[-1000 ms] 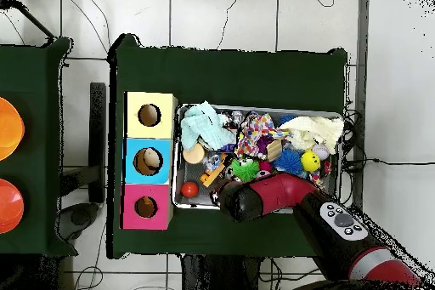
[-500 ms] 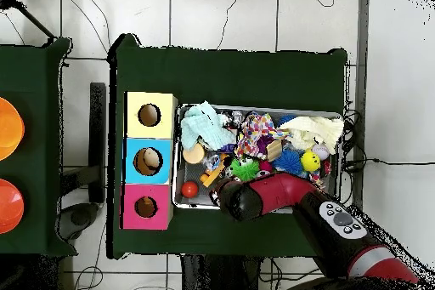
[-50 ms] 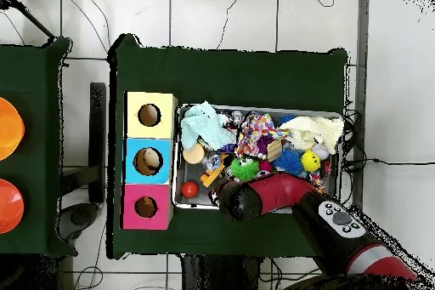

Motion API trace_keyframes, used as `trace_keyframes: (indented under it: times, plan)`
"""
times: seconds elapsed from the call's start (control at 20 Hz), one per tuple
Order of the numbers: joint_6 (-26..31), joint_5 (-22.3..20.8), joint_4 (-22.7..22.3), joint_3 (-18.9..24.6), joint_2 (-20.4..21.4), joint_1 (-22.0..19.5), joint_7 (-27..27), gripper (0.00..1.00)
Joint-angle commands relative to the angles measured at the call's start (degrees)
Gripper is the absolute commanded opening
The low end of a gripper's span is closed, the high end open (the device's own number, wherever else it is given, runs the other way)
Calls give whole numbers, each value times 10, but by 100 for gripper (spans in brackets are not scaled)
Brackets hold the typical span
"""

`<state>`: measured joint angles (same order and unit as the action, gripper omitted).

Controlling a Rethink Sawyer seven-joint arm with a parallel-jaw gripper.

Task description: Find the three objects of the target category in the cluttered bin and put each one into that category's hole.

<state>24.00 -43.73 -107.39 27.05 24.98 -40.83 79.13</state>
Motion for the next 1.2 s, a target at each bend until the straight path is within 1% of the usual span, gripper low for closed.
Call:
trace_keyframes:
  times: [0.05,0.5,0.7,0.85,1.0,1.05,1.2]
  plan:
    - [-19,-43,70,12,-12,-15,-27,0]
    - [-12,-37,67,10,-1,-10,-23,0]
    - [6,-23,49,11,27,-7,-19,0]
    - [10,-20,44,11,35,-7,-18,0]
    - [26,-9,29,18,58,-11,-24,0]
    - [42,3,18,24,76,-17,-32,0]
    - [71,26,-1,36,109,-26,-45,0]
